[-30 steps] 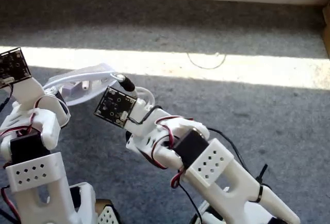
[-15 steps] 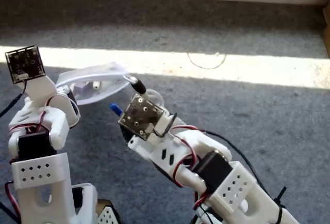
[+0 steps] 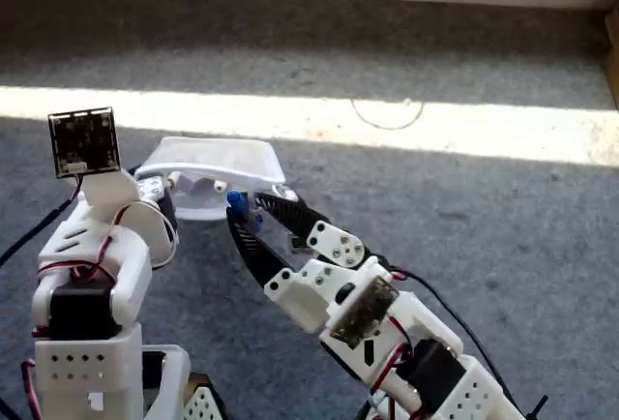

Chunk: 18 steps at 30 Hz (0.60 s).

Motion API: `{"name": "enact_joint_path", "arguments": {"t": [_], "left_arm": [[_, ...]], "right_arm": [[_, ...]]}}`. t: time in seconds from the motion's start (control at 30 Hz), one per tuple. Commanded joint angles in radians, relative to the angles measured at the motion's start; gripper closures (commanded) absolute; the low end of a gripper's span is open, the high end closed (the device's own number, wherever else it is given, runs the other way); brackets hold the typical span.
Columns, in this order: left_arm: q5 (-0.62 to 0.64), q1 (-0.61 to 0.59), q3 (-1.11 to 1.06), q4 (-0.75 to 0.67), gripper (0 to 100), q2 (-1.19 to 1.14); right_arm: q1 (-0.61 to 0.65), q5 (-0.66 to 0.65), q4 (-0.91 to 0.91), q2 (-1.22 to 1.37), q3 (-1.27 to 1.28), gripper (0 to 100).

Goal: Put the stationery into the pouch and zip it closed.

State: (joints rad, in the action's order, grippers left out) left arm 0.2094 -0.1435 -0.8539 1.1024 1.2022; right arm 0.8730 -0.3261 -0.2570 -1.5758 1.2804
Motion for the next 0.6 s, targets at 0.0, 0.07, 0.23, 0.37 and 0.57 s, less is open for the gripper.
{"name": "enact_joint_path", "arguments": {"t": [0.0,0.07,0.23,0.37,0.57], "left_arm": [[-0.009,0.013,-0.005,-0.032,99,0.064],[-0.009,0.013,-0.005,-0.031,99,0.064],[-0.011,0.013,-0.008,-0.028,99,0.064],[-0.029,0.013,-0.008,-0.026,99,0.064],[-0.029,0.013,-0.010,-0.026,99,0.064]], "right_arm": [[-0.012,0.003,0.044,-0.064,-0.008,99.3],[-0.012,0.003,0.044,-0.071,-0.008,99.3],[-0.008,0.002,0.058,-0.077,-0.045,99.3],[-0.005,0.002,0.067,-0.071,-0.120,99.3],[-0.004,0.002,0.067,-0.070,-0.185,99.3]]}}
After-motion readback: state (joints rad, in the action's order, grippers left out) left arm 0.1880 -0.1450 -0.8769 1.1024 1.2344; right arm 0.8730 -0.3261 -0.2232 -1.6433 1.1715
